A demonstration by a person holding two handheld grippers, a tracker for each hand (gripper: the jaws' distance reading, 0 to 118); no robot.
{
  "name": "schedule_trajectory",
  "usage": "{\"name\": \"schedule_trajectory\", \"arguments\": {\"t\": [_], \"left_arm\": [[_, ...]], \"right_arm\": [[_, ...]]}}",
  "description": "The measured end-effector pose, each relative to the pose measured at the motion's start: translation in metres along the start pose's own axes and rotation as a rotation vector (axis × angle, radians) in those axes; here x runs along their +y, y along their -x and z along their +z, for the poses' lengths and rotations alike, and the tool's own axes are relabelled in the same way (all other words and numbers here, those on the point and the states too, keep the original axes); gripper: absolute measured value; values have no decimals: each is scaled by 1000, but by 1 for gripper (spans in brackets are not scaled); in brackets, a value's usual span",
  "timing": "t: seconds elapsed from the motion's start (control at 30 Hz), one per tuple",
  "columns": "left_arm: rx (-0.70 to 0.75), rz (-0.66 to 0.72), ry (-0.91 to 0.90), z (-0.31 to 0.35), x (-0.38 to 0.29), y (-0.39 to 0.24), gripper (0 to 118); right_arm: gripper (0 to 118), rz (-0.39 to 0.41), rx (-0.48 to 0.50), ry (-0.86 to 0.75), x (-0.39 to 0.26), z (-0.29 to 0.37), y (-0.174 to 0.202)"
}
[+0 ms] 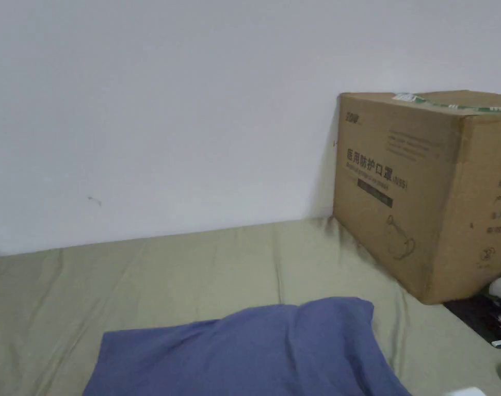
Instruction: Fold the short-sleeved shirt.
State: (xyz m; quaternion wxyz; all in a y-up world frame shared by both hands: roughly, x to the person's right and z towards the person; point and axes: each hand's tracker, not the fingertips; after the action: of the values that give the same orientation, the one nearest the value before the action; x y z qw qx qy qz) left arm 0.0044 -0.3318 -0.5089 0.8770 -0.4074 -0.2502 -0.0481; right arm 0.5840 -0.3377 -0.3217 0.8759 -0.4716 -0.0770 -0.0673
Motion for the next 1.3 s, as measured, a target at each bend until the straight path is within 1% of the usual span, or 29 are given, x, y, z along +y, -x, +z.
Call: {"name": "schedule_trajectory", "arguments": {"t": [0.07, 0.13, 0.23, 0.4, 0.5, 0.53, 0.57, 0.6, 0.63, 0.67, 0.7, 0.73, 0.8, 0.87, 0.97, 1.0, 1.03, 1.07, 1.1, 1.13, 1.17, 1.2, 1.23, 1.27, 1.3], "left_arm": [[-15, -25, 11, 29, -28, -9, 1], [-28, -58, 18, 52, -53, -19, 1], [-50, -77, 55, 70, -89, -29, 1], [-58, -102, 103, 77, -125, -33, 1], [-57, -114, 105, 75, -129, -34, 1], [-56, -123, 96, 75, -128, -34, 4], [-55, -127, 89, 76, -127, -35, 17], [-49, -131, 78, 78, -126, -36, 37], [-32, -135, 72, 78, -126, -35, 64], [-22, -134, 71, 80, -125, -34, 101], [-17, -126, 70, 83, -123, -33, 117], [-15, -114, 66, 88, -122, -32, 118], [-49, -75, -1, 104, -115, -32, 117], [-43, -50, -26, 118, -102, -38, 117], [-52, 11, -230, 152, -81, -55, 117], [-59, 26, -295, 162, -77, -62, 117], [-49, 32, -399, 174, -75, -68, 116], [-24, 29, -519, 188, -76, -77, 109], [-14, 25, -608, 198, -76, -85, 94], [0, 21, -668, 208, -76, -94, 67], [14, 11, -704, 213, -76, -103, 20], [49, -5, -718, 218, -76, -109, 0], [77, -15, -732, 224, -74, -115, 0], [59, -7, -713, 227, -70, -115, 0], [57, -7, -689, 227, -66, -113, 0]], "right_arm": [[2, 7, 17, 20, -39, 29, -3], [2, -5, 45, 53, -72, 50, -2], [2, -1, 34, 74, -109, 68, 0], [2, -15, 36, 106, -136, 69, 0], [2, 0, 14, 99, -140, 63, 7], [4, 6, 7, 96, -139, 61, 9], [18, 10, 4, 99, -138, 58, 11], [46, 8, 7, 108, -137, 56, 11], [82, -11, 3, 120, -137, 55, 13], [108, -26, -1, 139, -137, 52, 11], [110, -35, 0, 139, -137, 56, 12], [110, -51, 13, 113, -136, 65, 13], [110, -62, 25, 83, -128, 81, 17], [110, -67, 27, -31, -119, 105, 25], [109, -101, 38, -282, -104, 146, 45], [109, -124, 59, -372, -102, 158, 52], [108, -151, 98, -474, -101, 172, 60], [105, -187, 138, -584, -101, 186, 70], [98, -209, 158, -674, -103, 196, 78], [83, -224, 154, -751, -104, 204, 88], [43, -227, 130, -804, -104, 210, 96], [10, -230, 77, -832, -102, 214, 104], [3, -241, 22, -853, -102, 218, 111], [3, -246, 58, -867, -101, 221, 112], [3, -234, 148, -850, -98, 223, 109]]}}
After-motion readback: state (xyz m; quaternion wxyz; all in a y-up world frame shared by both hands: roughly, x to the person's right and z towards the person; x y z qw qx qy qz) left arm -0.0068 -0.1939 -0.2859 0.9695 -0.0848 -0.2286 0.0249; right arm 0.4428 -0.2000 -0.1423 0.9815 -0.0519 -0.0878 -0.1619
